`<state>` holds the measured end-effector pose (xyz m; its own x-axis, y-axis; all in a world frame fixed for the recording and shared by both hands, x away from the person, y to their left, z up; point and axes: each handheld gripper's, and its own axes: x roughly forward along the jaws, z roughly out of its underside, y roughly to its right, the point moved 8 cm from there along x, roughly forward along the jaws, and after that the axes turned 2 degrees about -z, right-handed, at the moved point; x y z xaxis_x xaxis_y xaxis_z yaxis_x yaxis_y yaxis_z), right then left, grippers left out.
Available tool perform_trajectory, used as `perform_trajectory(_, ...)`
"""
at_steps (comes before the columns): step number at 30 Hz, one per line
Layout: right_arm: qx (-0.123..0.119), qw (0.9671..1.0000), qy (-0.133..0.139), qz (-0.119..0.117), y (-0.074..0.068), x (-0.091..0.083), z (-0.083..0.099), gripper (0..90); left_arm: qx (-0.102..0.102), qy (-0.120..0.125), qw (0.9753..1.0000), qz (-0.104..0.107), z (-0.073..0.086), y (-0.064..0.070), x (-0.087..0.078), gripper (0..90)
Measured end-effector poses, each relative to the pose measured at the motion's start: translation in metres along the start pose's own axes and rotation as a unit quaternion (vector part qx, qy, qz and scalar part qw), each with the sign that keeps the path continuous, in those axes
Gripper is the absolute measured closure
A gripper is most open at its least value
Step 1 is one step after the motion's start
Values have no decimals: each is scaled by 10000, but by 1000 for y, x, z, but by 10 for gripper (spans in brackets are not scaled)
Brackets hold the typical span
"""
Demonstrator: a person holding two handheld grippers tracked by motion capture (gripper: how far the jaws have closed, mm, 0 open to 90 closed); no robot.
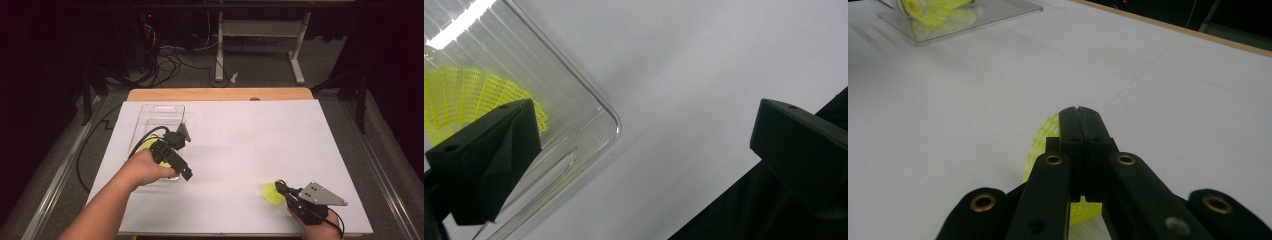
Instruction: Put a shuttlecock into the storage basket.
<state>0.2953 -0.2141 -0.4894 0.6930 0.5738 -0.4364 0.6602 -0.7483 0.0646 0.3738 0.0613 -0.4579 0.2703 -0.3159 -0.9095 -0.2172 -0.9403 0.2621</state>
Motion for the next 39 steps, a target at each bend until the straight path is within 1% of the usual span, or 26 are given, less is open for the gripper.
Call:
perform_trajectory(2,6,10000,54,50,2,-2,-1,900,7,8,10000,0,-1,0,0,10)
perform_trajectory(6,3,9999,128,95,4,-6,-5,900,37,33,10000,65,0,2,0,10)
perform_trajectory(9,6,9997,193,163,7,-9,-10,900,8,45,9999,98,0,2,0,10)
perform_trajectory(11,11,9996,236,164,7,-10,-14,900,-5,33,9999,116,0,2,-1,14)
perform_trajectory(13,-10,9996,252,160,6,-10,-18,900,64,0,9999,106,2,2,-1,26)
perform_trajectory(18,-110,9994,300,138,2,-9,-30,900,94,33,9999,139,2,3,-2,26)
perform_trajectory(22,-126,9993,346,103,0,-6,-38,900,90,38,9998,154,3,4,-3,27)
perform_trajectory(25,-161,9991,376,65,-2,-2,-46,900,126,23,9998,168,3,5,-3,25)
perform_trajectory(28,-193,9989,434,26,-4,2,-54,900,99,52,9998,180,3,6,-3,25)
perform_trajectory(34,-297,9982,502,-107,-14,13,-67,900,165,4,9997,154,4,8,-2,25)
perform_trajectory(39,-376,9976,530,-222,-24,24,-72,900,125,29,9997,184,3,12,-2,25)
